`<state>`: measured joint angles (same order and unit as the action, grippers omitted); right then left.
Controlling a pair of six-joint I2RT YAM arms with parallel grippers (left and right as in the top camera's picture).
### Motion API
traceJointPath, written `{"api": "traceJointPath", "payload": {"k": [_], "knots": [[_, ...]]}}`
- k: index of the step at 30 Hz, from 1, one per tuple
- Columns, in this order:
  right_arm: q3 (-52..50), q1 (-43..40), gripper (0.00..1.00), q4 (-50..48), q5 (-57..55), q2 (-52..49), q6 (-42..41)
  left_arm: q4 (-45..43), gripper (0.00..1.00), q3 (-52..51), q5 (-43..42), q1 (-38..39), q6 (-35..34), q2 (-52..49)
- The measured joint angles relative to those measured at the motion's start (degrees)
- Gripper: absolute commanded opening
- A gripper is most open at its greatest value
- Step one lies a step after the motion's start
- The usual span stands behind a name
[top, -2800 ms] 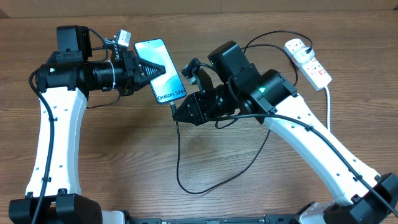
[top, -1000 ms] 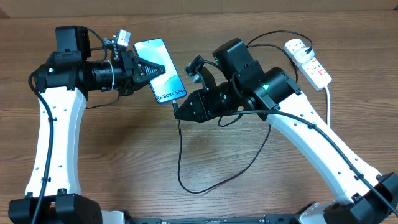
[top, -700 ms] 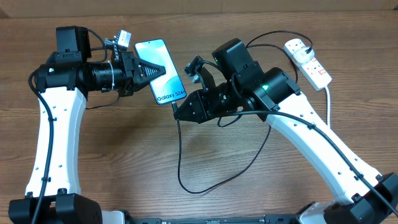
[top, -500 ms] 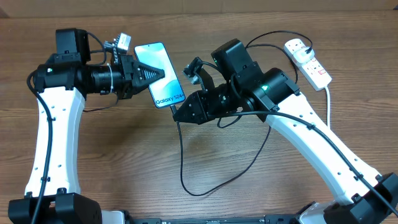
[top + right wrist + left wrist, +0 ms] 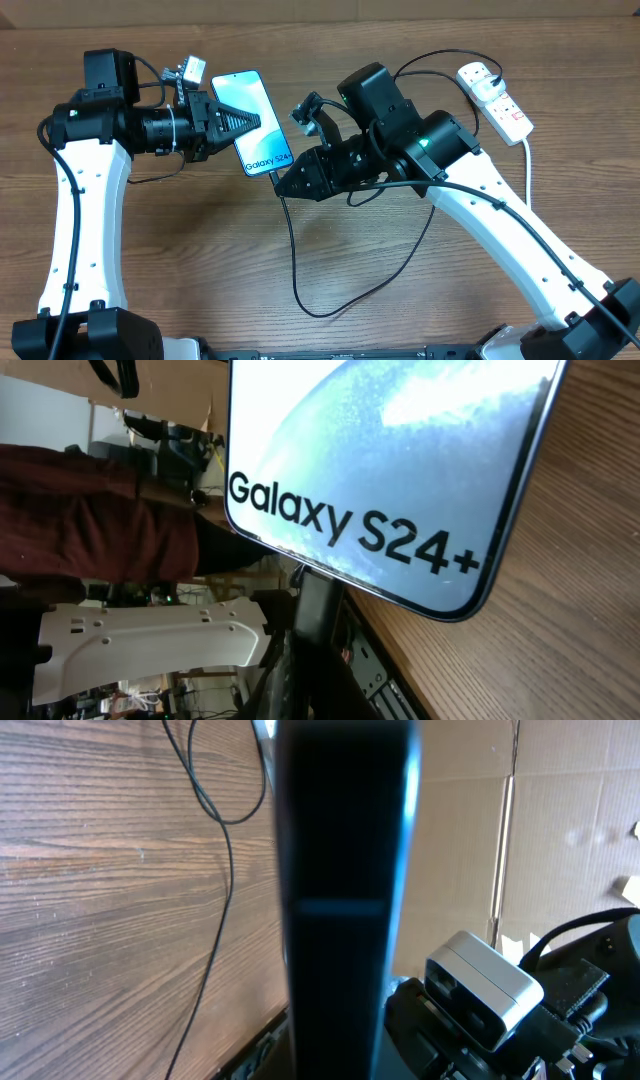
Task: Plug charger to phone and switch on socket
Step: 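Push the plug into the phone's bottom port with the right gripper, then lower the phone onto the table and open both grippers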
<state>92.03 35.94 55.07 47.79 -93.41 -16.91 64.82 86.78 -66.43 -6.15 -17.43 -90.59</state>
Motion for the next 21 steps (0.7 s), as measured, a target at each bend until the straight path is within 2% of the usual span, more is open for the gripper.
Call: {"api": "traceJointPath", "payload": {"k": [9,10,11,12,13,16,21], "knots": [[0.0,0.11,0.06,-1.03,0.33,-0.68,-0.46,0.33,0.04,0.15,1.03,-0.39,0.07,-0.42],[0.0,0.11,0.1,-1.03,0.31,-0.74,-0.44,0.33,0.04,0.15,1.29,-0.39,0.04,-0.42],[0.0,0.11,0.2,-1.01,0.35,-0.81,-0.48,0.33,0.04,0.15,1.51,-0.39,0.04,-0.42],[0.0,0.11,0.42,-1.11,0.42,-0.85,-0.63,0.28,0.04,0.15,1.79,-0.37,0.04,-0.42],[0.0,0.11,0.55,-1.4,0.61,-0.85,-0.55,0.28,0.04,0.15,2.08,-0.37,0.09,-0.42],[0.15,-0.22,0.88,-4.04,0.46,-0.9,-0.79,1.25,0.04,0.02,3.19,0.17,0.5,-0.44],[0.15,-0.72,0.96,-4.02,-0.2,-0.9,-0.9,-0.74,0.04,0.02,5.38,0.94,0.68,-1.81]]}}
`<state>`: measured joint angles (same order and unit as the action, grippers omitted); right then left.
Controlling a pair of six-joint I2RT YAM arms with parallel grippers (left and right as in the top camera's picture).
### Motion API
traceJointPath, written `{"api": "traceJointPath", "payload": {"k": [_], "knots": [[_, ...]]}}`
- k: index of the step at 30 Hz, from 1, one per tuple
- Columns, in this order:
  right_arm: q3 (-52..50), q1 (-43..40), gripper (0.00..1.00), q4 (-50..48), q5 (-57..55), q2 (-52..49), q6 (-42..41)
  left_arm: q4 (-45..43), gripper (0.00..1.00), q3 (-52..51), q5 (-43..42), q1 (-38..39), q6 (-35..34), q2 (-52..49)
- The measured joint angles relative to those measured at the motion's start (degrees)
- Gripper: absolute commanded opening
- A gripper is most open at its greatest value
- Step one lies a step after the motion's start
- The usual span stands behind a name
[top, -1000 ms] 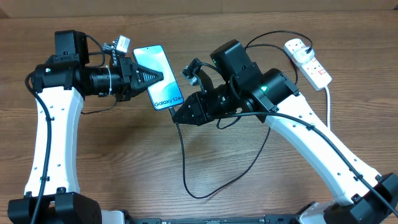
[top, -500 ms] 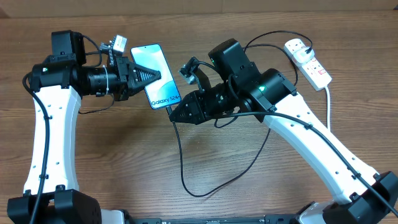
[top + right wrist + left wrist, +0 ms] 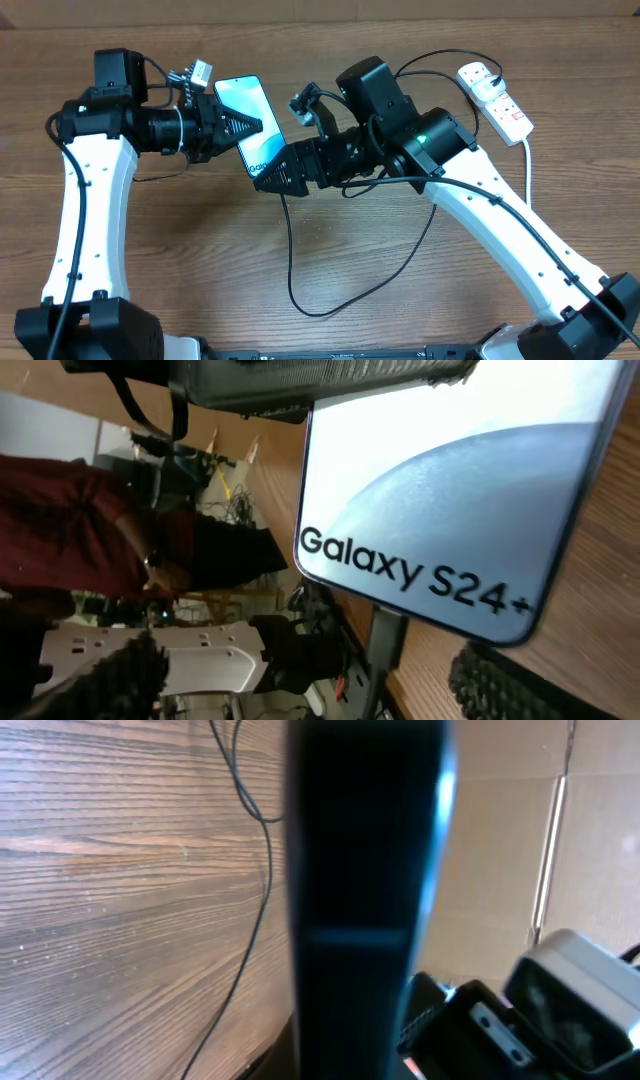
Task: Plug charger to phone and switch on socket
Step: 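Lower the phone onto the table and open both grippers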
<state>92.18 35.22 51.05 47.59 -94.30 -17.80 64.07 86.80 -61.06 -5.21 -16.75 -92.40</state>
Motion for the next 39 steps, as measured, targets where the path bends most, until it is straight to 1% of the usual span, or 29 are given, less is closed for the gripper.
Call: {"api": "traceJointPath", "payload": {"k": [3,6,12,17,23,28,29,31,32,36,39], "knots": [[0.0,-2.19,0.98,1.14,-0.72,0.0,0.17,-0.79,0.04,0.0,0.68,0.74,0.02,-1.97],[0.0,-5.7,1.0,3.65,-2.1,0.0,0.59,-3.93,0.04,0.0,1.95,2.14,0.26,-5.77],[0.04,-14.16,1.0,9.92,-6.45,-0.07,3.06,-12.7,0.04,-0.02,6.91,5.77,0.28,-15.21],[0.07,-20.63,1.0,13.07,-10.29,-0.07,5.86,-20.55,0.05,-0.07,9.92,9.57,0.24,-22.36],[0.07,-24.22,1.0,14.08,-18.45,-0.07,6.8,-26.23,0.05,-0.07,10.88,11.52,0.28,-30.77],[0.07,-25.07,1.0,14.23,-25.79,-0.07,6.91,-30.1,0.06,-0.11,11.19,11.74,0.48,-35.08],[0.07,-25.07,1.0,14.21,-27.67,-0.07,6.88,-30.99,0.08,-0.11,11.34,11.91,0.48,-35.74],[0.07,-25.07,1.0,14.27,-29.77,-0.07,6.88,-31.71,0.09,-0.11,11.37,11.91,0.46,-36.35],[0.07,-25.07,1.0,14.23,-30.6,-0.07,6.88,-32.2,0.11,-0.11,11.63,12.0,0.46,-36.41],[0.07,-25.07,1.0,14.23,-33.38,-0.07,6.58,-32.81,0.31,-0.11,14.62,12.0,0.46,-36.41],[0.07,-25.07,1.0,14.21,-34.99,-0.07,6.25,-32.81,0.34,-0.11,17.25,12.0,0.68,-36.41]]}}
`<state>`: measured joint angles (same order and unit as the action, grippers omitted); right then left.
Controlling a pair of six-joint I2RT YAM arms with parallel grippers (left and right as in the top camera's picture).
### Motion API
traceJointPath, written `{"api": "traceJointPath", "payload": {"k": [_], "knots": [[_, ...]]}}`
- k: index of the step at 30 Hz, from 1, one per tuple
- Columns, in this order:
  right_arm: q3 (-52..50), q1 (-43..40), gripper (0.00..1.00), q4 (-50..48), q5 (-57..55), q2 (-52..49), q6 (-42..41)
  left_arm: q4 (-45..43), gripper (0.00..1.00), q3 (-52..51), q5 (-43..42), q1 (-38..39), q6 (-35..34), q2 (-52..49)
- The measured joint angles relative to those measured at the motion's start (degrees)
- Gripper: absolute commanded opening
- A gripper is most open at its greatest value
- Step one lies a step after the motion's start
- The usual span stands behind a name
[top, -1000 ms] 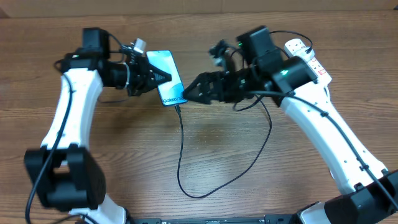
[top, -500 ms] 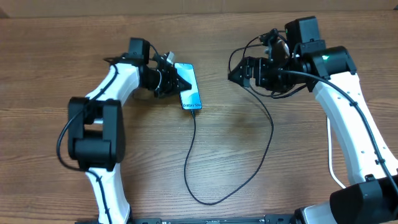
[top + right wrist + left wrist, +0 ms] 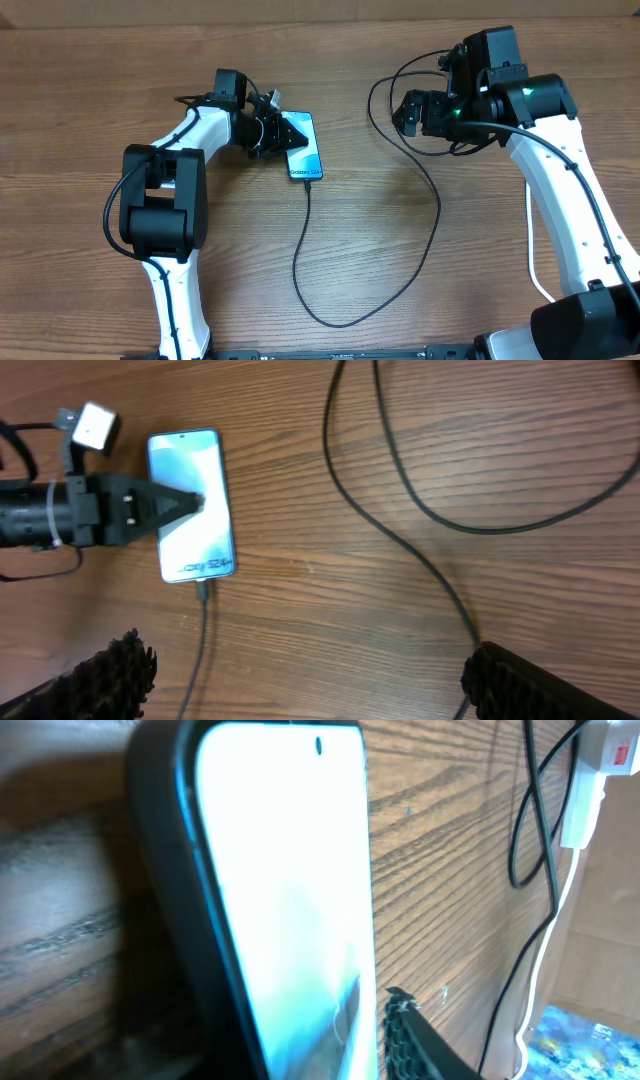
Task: Plug charger to phone and switch on socket
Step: 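Lower the phone onto the table and open both grippers, then move the right gripper to the white power strip's switch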
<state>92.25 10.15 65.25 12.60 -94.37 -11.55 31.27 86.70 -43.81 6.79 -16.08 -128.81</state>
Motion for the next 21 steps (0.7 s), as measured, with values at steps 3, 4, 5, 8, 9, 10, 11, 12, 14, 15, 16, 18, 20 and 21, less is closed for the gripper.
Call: {"api": "traceJointPath", "payload": {"k": [3,4,5,8,9,10,11,12,14,15,16,18,20,21], "knots": [[0.0,0.0,1.0,-0.02,-1.7,0.0,-0.24,0.26,0.4,0.31,0.79,0.0,0.02,0.02],[0.0,0.0,1.0,0.02,-2.32,0.0,-0.33,0.42,0.42,0.42,0.94,0.0,-0.02,0.09],[0.0,0.0,1.0,-0.02,-3.08,0.0,-0.44,0.72,0.45,0.55,1.42,0.02,0.02,0.2],[0.0,-0.04,1.0,-0.09,-6.47,0.0,-1.66,1.99,0.5,1.2,3.69,0.59,0.0,0.72],[0.0,-0.07,1.0,-0.09,-7.91,0.0,-1.99,2.71,0.51,1.46,4.98,0.74,0.0,0.94],[0.0,-0.26,1.0,-0.15,-8.74,0.0,-2.29,3.21,0.51,1.57,5.77,0.81,0.0,1.11],[0.0,-0.52,1.0,-0.26,-9.55,0.0,-2.43,3.98,0.5,1.88,6.8,0.83,-0.02,1.31],[0.0,-0.94,1.0,-0.42,-10.08,0.0,-2.6,5.01,0.5,2.25,8.17,0.83,0.0,1.44],[0.0,-2.12,1.0,-0.81,-10.75,0.0,-2.82,6.67,0.5,2.95,10.71,0.85,0.02,1.64],[0.0,-2.91,1.0,-0.92,-11.19,0.0,-2.99,7.74,0.5,3.45,12.35,0.85,0.0,1.73],[0.0,-3.61,1.0,-0.96,-11.39,0.0,-3.04,8.61,0.5,3.87,13.81,0.85,0.0,1.81],[0.0,-5.09,1.0,-1.16,-11.91,0.0,-3.21,10.29,0.5,4.74,17.49,0.85,0.0,1.99],[0.0,-6.47,1.0,-1.42,-12.15,0.0,-3.23,11.37,0.5,5.4,20.22,0.85,0.0,2.05],[0.0,-6.91,1.0,-1.6,-12.24,0.0,-3.23,11.98,0.5,5.79,21.7,0.85,0.02,2.05]]}}
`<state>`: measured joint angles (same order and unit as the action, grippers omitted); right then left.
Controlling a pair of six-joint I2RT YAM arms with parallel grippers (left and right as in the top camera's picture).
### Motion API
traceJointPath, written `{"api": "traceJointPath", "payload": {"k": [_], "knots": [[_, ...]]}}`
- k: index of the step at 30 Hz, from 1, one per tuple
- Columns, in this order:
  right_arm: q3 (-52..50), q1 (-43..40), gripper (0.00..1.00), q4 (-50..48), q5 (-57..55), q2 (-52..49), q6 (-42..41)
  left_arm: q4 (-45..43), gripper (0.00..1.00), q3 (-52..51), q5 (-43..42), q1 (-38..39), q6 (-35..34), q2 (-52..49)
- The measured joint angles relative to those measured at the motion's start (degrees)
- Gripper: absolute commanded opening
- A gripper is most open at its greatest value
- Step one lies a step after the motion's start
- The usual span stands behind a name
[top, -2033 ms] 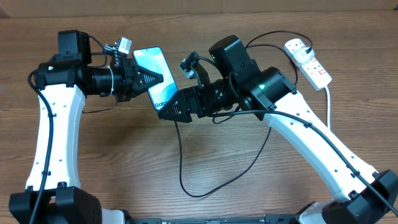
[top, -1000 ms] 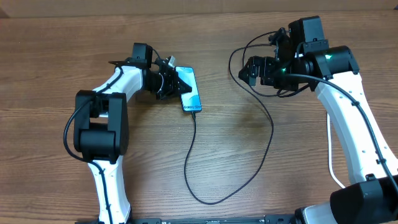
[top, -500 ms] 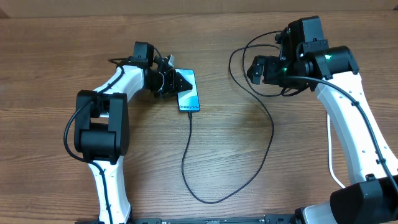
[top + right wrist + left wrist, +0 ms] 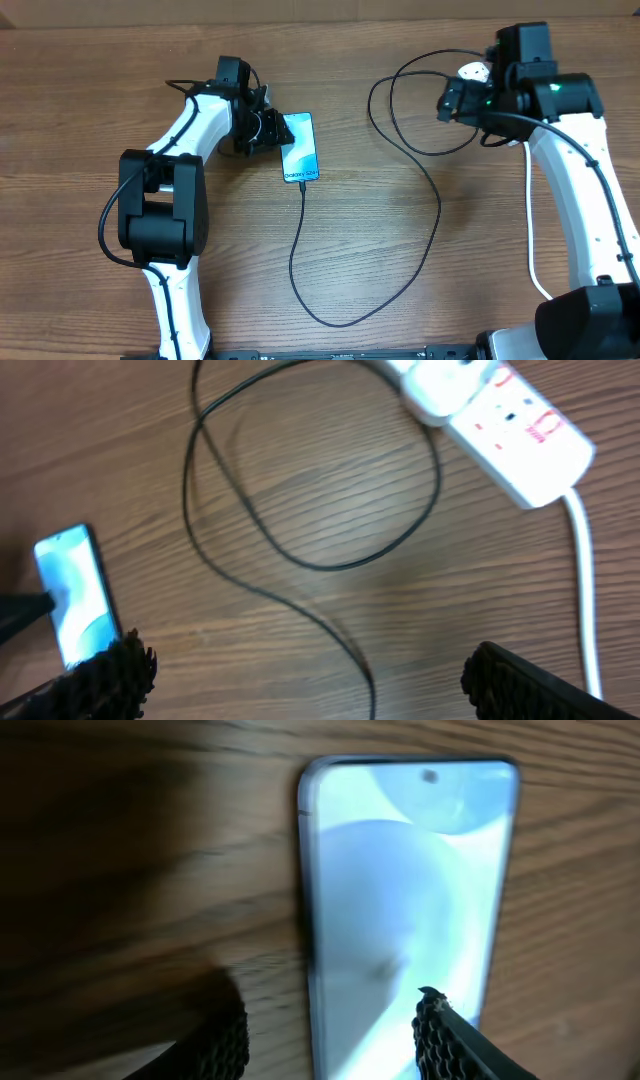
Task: Plug charger to phone and switch on socket
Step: 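Move the right gripper to the white power strip's switch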
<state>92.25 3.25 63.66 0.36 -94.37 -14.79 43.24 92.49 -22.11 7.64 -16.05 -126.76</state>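
The phone [image 4: 300, 147] lies flat on the table, screen up, with the black charger cable [image 4: 300, 230] plugged into its near end. My left gripper [image 4: 272, 133] is open at the phone's left edge; in the left wrist view its fingers [image 4: 215, 1040] straddle that edge of the phone [image 4: 410, 890] without gripping it. My right gripper [image 4: 452, 100] is open above the table by the white socket strip [image 4: 520, 435]. The charger's white plug [image 4: 440, 390] sits in the strip. In the overhead view the strip is mostly hidden under the right arm.
The black cable makes a wide loop [image 4: 300, 490] between the phone and the strip, then a long slack curve [image 4: 400, 280] toward the table's front. The strip's white lead [image 4: 528, 200] runs down the right side. The phone [image 4: 75, 595] also shows in the right wrist view.
My right gripper has moved right, from over the cable loop to beside the socket strip. My left gripper has drawn back from the phone a little and stands open at its edge.
At first my left gripper held the phone up off the table, with my right gripper at its lower end by the cable. Later the phone lay flat with the cable plugged in and the right gripper away. Now the right gripper is by the strip.
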Motion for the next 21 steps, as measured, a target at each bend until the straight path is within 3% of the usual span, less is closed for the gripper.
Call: {"api": "traceJointPath", "payload": {"k": [4,10,16,18,21], "knots": [[0.0,-2.16,1.0,-2.91,-1.01,0.0,0.0,4.46,0.39,1.84,5.31,-0.04,-0.07,-0.04],[0.22,-5.62,1.0,-9.57,-7.02,-1.64,0.02,16.87,0.33,9.9,9.99,-0.24,0.04,-2.36],[0.44,-10.56,1.0,-17.7,-10.43,-9.86,-0.02,26.91,0.35,25.7,11.13,-0.22,0.02,-2.6],[0.44,-12.24,1.0,-21.33,-10.91,-12.83,0.02,28.79,0.45,29.64,11.28,-0.22,0.02,-2.12],[0.42,-14.4,1.0,-26.4,-11.3,-15.45,0.02,29.46,1.0,33.35,11.32,-0.22,0.11,-1.01]]}}
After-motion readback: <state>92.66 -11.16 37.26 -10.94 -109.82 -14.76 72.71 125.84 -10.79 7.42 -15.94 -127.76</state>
